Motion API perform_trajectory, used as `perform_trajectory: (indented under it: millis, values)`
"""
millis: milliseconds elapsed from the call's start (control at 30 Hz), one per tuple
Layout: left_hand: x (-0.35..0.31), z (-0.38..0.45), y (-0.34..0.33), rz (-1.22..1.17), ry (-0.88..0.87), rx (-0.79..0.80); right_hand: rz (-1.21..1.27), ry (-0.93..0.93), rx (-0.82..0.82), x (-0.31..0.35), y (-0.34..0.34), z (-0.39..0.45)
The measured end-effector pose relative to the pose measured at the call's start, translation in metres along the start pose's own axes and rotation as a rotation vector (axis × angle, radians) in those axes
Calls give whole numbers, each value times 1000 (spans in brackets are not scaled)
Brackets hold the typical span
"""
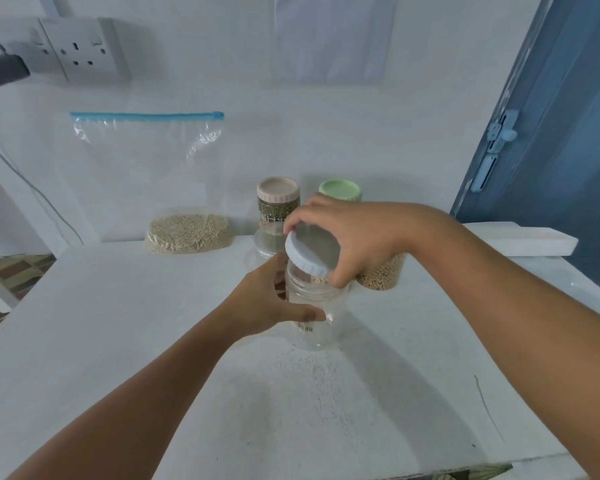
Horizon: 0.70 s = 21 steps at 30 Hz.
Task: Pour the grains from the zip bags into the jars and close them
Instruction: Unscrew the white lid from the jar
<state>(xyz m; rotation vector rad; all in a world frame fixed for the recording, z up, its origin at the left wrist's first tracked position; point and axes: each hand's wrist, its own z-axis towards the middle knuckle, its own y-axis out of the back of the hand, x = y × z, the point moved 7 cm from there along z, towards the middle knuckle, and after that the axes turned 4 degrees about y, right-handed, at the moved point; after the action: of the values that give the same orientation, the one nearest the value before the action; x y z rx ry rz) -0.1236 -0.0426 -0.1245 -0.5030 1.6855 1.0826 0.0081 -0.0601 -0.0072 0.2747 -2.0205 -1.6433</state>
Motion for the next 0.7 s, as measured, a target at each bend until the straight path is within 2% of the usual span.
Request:
perform_trajectory:
  millis: [100,167,233,333,400,500,600,700]
  values:
    - [0,-1,0,10,-3,-14,80,-10,-142,-6,11,-8]
    - [-1,-1,-1,22,-21,-22,234,-37,-249,-19,4,-21]
    - [1,-1,-2,29,-29,-28,505,-47,-418,-39,-10,-39]
    - [3,-1,0,36,-28,-29,950,-99,-770,-78,-39,-70]
    - [4,1,1,42,-31,-32,1108,-218,-881,-103,-69,-82]
    - [5,4,2,45,-38,-26,1087,-416,-818,-132,-119,-89]
    - [7,7,1,63,-42,-20,915,-572,-657,-149,-162,-96]
    - [6,9,1,62,-44,-11,749,-647,-519,-157,-186,-103]
